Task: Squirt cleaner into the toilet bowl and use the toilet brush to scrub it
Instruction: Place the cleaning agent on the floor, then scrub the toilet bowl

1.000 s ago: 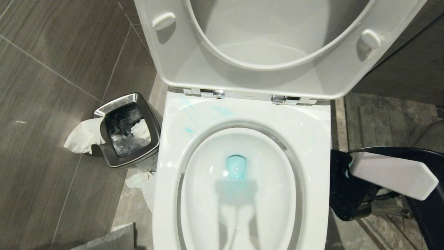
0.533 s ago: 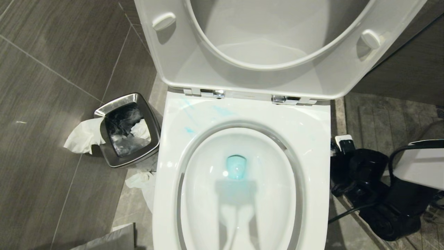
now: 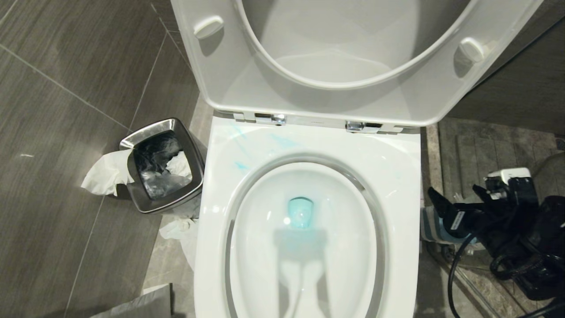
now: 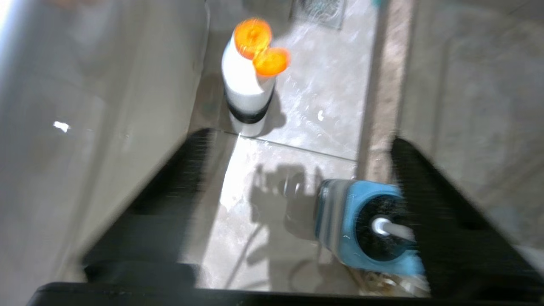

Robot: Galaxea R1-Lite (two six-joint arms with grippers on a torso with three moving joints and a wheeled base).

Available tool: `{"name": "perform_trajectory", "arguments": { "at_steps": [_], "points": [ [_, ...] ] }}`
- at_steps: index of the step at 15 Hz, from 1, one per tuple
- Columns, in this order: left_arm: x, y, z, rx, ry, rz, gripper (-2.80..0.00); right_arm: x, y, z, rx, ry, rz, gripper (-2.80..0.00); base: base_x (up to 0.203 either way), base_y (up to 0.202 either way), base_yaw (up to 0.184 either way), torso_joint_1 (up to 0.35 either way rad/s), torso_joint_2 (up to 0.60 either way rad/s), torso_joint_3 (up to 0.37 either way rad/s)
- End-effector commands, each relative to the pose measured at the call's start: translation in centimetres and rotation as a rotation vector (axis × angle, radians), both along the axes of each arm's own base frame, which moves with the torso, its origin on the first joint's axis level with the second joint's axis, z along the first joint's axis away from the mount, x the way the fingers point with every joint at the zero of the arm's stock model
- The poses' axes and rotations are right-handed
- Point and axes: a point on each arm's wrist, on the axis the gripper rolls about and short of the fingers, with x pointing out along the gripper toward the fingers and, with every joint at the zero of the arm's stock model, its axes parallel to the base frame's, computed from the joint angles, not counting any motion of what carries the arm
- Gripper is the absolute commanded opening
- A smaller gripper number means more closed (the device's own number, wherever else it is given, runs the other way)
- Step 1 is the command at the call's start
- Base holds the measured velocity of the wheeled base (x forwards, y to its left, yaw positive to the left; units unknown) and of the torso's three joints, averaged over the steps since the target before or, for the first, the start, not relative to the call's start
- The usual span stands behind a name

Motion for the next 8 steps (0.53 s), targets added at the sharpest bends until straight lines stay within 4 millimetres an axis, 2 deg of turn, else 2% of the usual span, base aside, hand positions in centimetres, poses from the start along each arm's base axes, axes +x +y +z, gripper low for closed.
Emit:
{"name": "perform_trajectory", "arguments": {
  "at_steps": [1, 5, 8],
  "points": [
    [0.0, 0.0, 0.0, 0.000, 0.001, 0.000, -2.80, -3.3, -0.7, 3.0, 0.021, -0.134, -0.005, -2.80, 0.000, 0.000, 0.000, 0.000, 0.00, 0.000],
    [0.0, 0.0, 0.0, 0.000, 0.001, 0.000, -2.80, -4.7, -1.1, 4.0, -0.050, -0.176, -0.073, -2.80, 0.000, 0.000, 0.000, 0.000, 0.00, 0.000],
    [0.0, 0.0, 0.0, 0.000, 0.001, 0.000, -2.80, -6.5, -1.5, 3.5, -0.055, -0.161, -0.078, -2.80, 0.000, 0.000, 0.000, 0.000, 0.00, 0.000]
  ]
}}
